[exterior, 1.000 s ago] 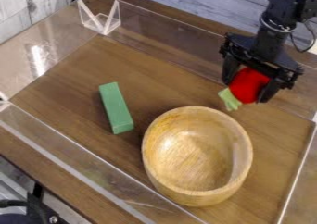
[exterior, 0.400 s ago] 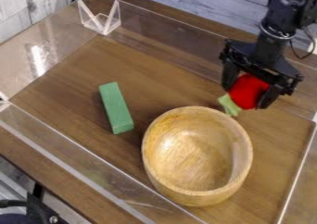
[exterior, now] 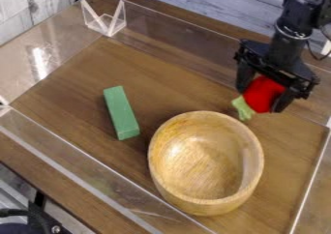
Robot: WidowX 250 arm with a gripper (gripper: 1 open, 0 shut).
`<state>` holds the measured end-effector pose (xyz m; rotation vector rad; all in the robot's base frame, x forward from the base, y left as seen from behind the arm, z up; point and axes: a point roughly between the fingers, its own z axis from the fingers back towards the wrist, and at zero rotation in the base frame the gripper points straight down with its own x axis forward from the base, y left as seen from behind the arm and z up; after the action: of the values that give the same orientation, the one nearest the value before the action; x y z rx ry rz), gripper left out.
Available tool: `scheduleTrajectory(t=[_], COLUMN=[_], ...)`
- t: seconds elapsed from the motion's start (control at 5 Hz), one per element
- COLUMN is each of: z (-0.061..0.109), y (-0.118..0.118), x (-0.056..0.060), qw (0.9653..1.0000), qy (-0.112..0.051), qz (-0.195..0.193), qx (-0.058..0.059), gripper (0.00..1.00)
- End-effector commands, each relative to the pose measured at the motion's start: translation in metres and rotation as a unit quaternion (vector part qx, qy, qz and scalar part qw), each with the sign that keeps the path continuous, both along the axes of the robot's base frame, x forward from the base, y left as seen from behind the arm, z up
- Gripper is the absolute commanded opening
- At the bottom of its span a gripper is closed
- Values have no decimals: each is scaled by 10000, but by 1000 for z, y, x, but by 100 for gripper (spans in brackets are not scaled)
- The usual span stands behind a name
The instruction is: Move the red object to the right side of the table
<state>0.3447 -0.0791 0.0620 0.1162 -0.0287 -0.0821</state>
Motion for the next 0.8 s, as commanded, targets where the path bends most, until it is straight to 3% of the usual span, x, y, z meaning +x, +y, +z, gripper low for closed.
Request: scheduleTrajectory(t=[0.0,0.4,0.6], z=[17,-3,2], y=[6,-1,8], x=[14,30,30], qw=[9993,9994,9995], qy=[-277,-241,-286], qz=[248,215,120], qx=[-76,-94,-68], gripper=[100,100,100])
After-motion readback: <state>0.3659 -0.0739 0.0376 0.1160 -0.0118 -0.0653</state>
